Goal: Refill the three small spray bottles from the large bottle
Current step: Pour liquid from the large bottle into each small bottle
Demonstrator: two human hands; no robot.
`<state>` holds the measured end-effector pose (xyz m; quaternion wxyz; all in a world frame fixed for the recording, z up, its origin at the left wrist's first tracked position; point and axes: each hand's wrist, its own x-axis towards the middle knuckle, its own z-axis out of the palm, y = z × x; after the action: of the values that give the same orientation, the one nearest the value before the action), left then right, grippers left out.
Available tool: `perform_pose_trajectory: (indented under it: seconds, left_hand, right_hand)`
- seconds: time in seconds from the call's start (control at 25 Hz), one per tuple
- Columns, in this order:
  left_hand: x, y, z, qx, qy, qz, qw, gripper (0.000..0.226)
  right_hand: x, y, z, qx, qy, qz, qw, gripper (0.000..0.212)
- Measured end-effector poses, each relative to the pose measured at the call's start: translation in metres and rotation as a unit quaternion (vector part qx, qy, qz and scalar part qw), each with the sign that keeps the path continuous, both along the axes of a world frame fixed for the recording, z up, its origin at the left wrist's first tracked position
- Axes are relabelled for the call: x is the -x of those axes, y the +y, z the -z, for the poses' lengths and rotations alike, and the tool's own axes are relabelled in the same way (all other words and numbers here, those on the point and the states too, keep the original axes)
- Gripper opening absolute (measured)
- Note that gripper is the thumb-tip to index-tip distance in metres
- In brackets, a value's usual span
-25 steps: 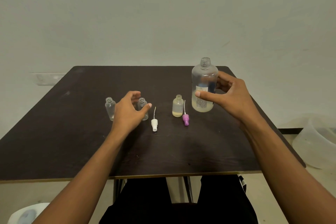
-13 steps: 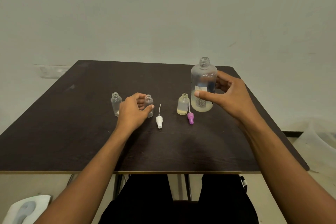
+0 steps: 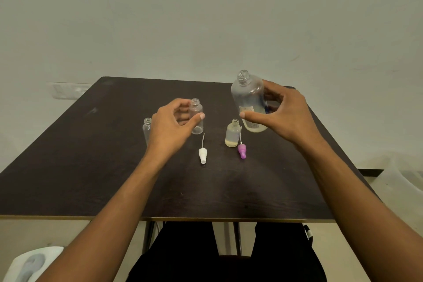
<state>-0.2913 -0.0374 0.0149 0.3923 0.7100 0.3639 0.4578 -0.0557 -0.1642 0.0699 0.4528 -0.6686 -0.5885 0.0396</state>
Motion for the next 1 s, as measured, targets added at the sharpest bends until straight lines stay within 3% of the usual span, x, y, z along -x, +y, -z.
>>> perform_pose_trajectory:
  seconds: [0.36, 0.6, 1.0]
  left_hand:
    - [-0.003, -0.01, -0.026, -0.023, -0.048, 0.027, 0.998, 0.037]
    - [-0.003, -0.011, -0.028, -0.029, -0.052, 0.029, 0.998, 0.041]
    - [-0.002, -0.013, -0.023, -0.023, -0.042, 0.028, 0.998, 0.041]
  right_hand:
    - [0.005, 0.019, -0.019, 0.008, -0.122, 0.029, 0.992, 0.079]
    - [0.009, 0.025, -0.023, -0.003, -0.214, 0.042, 0.976, 0.067]
    - [0.011, 0.029, -0.021, 0.002, -0.305, 0.043, 0.951, 0.07]
